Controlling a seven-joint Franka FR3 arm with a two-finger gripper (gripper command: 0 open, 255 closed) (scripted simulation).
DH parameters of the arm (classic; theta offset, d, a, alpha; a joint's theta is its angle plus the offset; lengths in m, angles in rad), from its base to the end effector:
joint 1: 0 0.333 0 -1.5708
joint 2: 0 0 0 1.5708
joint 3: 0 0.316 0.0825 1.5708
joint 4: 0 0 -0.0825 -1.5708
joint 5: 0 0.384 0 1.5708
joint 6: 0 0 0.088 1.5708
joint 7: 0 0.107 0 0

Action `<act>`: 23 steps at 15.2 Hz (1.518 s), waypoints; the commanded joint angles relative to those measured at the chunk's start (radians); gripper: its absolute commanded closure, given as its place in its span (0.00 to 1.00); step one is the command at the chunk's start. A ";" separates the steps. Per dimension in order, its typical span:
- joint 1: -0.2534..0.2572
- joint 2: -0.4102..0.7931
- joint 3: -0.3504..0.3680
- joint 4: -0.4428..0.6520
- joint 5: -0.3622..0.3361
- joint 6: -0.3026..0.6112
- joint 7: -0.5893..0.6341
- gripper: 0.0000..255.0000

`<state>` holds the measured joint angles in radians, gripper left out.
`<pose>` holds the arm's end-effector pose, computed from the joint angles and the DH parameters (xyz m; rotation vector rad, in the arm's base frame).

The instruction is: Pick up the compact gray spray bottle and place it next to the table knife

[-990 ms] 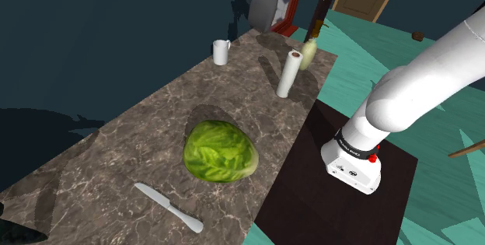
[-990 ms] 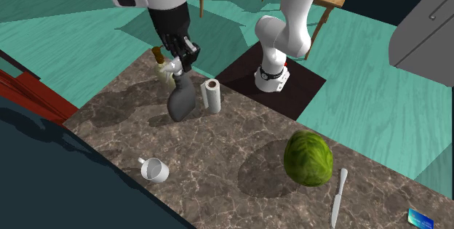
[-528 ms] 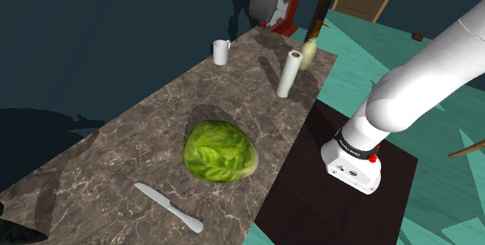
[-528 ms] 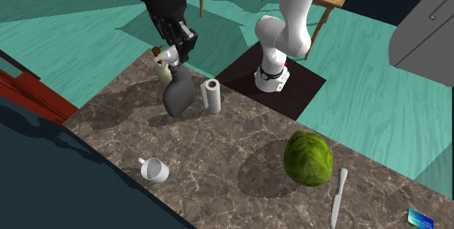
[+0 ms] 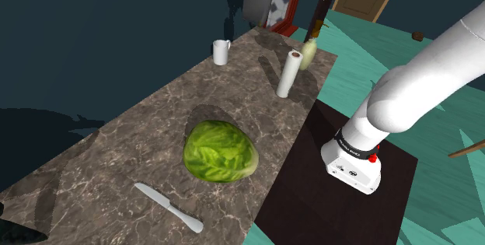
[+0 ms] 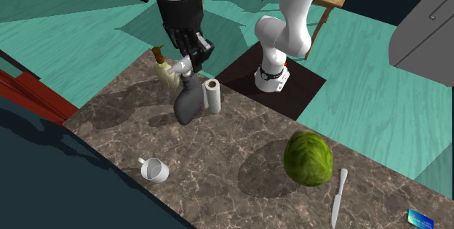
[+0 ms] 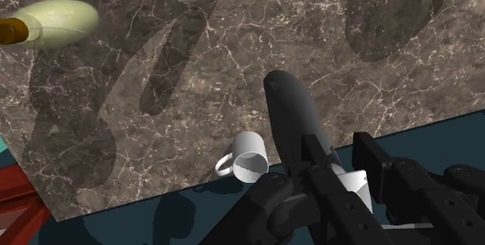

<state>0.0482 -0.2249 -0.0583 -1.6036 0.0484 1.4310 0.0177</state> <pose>0.4647 -0.0032 0.7115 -3.0795 0.0288 -0.0796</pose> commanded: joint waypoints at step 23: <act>0.199 0.107 0.353 -0.243 0.012 0.379 0.531 1.00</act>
<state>0.2394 -0.1290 0.2820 -1.8425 0.0634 1.7927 0.5274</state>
